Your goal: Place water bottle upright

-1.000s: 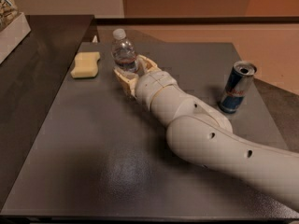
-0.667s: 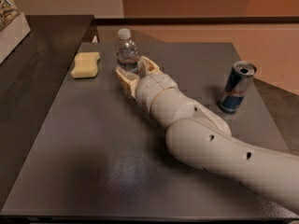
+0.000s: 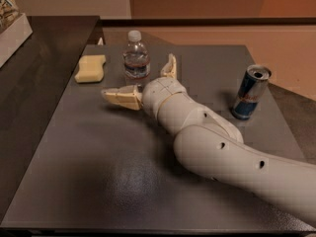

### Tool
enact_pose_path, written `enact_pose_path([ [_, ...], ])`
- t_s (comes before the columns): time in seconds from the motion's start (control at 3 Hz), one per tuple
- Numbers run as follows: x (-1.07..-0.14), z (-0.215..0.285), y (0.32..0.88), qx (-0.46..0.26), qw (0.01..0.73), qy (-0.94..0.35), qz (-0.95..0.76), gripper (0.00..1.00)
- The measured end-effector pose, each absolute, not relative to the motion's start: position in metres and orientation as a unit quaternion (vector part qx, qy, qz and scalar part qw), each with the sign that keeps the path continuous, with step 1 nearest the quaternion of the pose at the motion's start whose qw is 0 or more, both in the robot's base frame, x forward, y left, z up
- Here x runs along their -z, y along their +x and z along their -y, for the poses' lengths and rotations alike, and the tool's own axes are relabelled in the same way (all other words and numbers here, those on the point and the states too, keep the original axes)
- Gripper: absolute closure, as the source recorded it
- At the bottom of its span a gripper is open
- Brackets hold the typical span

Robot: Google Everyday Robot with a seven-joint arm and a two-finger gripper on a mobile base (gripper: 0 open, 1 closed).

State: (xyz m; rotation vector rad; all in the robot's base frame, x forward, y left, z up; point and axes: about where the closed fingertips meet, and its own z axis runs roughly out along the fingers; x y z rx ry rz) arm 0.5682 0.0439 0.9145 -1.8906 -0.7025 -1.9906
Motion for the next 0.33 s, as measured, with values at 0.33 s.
enact_pose_path([
  [0.33,-0.9145,-0.044,0.5681,0.694,0.153,-0.659,0.245,0.0],
])
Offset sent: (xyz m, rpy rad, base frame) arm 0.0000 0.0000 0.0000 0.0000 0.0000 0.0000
